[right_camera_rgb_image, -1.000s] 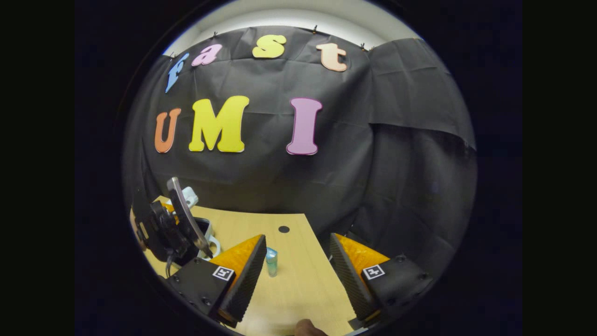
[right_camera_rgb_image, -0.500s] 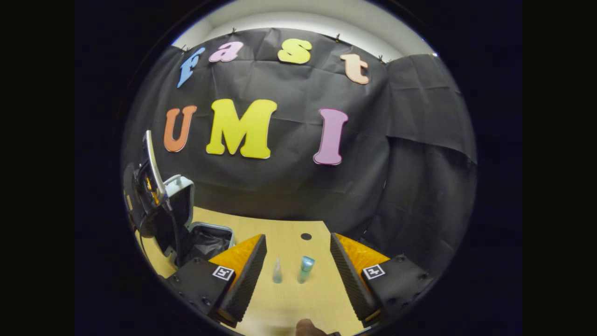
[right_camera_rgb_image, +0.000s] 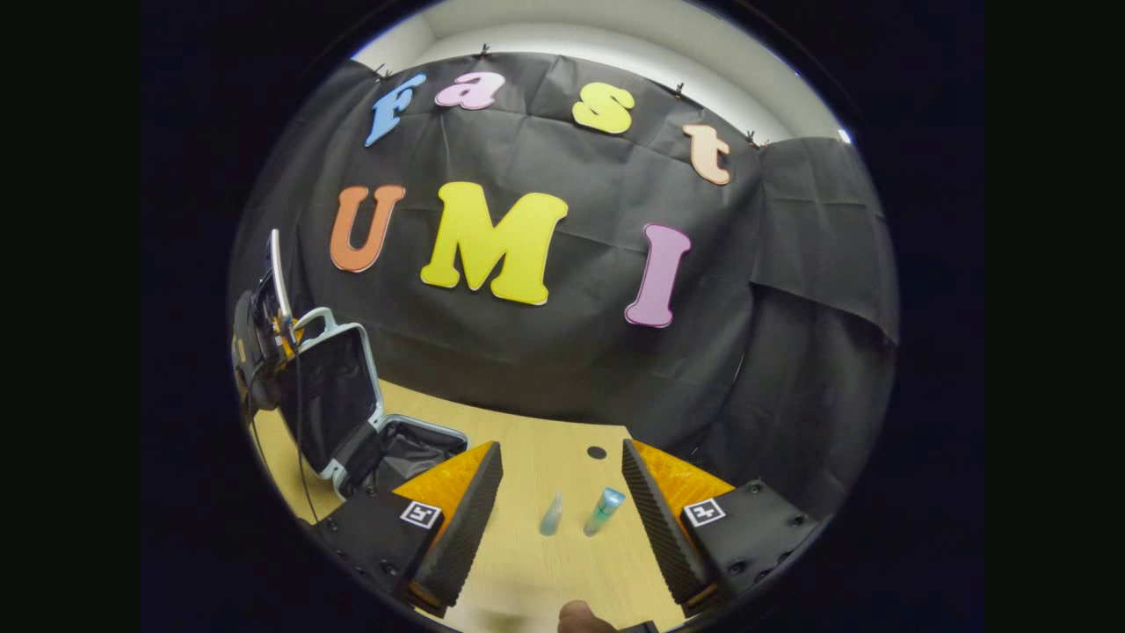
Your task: First open the suitcase, pack the skin care products into it, and then close the suitcase.
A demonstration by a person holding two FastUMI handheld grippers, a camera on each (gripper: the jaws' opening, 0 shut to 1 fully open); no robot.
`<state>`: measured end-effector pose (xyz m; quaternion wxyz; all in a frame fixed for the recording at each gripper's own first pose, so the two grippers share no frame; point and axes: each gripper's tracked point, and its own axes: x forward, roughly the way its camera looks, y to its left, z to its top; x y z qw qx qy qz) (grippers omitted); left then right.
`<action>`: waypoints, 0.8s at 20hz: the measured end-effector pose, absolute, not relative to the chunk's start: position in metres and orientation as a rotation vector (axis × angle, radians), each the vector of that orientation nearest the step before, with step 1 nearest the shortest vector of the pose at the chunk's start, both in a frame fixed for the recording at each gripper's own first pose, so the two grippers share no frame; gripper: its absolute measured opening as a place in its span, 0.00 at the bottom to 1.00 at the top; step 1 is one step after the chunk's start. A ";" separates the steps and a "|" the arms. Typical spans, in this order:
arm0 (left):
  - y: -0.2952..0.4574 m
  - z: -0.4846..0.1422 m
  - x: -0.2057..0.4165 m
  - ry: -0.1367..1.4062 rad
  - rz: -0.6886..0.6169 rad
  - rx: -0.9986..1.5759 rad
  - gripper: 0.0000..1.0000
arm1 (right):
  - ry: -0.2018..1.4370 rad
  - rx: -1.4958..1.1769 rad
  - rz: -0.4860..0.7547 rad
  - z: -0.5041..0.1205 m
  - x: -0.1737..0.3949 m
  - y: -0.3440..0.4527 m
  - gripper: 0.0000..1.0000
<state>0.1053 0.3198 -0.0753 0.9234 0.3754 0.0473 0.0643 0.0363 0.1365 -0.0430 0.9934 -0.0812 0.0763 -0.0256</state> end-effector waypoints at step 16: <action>0.467 -0.263 0.094 0.493 0.206 0.452 0.04 | 0.246 -0.215 -0.033 -0.075 0.035 0.157 0.82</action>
